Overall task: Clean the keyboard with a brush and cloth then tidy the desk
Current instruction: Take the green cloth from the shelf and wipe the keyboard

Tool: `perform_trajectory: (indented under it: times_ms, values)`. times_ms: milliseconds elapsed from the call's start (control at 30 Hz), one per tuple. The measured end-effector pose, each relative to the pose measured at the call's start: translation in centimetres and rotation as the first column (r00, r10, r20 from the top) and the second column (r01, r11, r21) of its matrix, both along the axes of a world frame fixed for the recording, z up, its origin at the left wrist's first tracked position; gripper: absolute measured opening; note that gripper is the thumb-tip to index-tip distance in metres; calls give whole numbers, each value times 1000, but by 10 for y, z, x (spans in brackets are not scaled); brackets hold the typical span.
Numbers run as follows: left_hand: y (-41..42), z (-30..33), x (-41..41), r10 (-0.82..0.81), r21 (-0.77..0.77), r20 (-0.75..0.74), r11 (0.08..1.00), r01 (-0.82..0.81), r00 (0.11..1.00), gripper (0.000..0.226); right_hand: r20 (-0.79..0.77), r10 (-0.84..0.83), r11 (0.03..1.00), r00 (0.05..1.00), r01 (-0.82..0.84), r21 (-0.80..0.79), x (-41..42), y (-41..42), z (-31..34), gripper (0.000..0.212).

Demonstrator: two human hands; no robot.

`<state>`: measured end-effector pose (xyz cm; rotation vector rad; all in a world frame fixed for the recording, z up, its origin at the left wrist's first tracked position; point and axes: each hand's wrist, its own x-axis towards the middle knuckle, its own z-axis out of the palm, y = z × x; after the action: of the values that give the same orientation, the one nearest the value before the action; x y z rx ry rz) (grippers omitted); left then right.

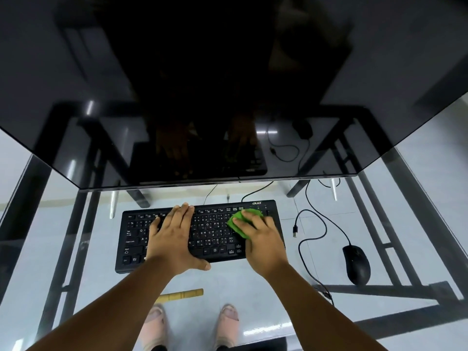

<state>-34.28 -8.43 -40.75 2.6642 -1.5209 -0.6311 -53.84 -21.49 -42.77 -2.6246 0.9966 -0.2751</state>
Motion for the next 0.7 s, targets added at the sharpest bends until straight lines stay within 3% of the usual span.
perform_trajectory:
  times_ms: [67, 200, 267, 333, 467, 567, 633, 700]
  values:
    - [0, -1, 0, -3, 1, 3, 1000, 3, 1000, 145, 19, -42, 999, 999, 42, -3, -9, -7, -3, 60]
    - [-1, -2, 0, -7, 6, 7, 1000, 7, 1000, 145, 34, -350, 936, 936, 349, 37, -12, -29, -11, 57]
    - [0, -2, 0, -11, 8, 12, 1000, 10, 1000, 145, 20, -405, 913, 914, 404, 49, -1, -37, -5, 54]
    - [0, -3, 0, -11, 5, 14, 1000, 11, 1000, 145, 23, -378, 925, 926, 377, 49, 12, -37, 3, 51]
    - [2, -5, 0, -14, -18, 11, 1000, 14, 1000, 145, -7, -140, 989, 990, 140, 46, 24, -24, 6, 54]
    - [3, -7, 1, -27, -30, 10, 999, 27, 1000, 144, 54, -52, 997, 997, 49, 65, 11, -26, 2, 55]
    - [7, -8, 2, -45, -41, 12, 998, 46, 999, 142, 96, -129, 990, 987, 122, 73, -1, -31, 1, 52]
    - [15, -9, 8, -44, -63, 21, 997, 45, 999, 141, 97, -321, 944, 942, 311, 108, -4, -34, 2, 50]
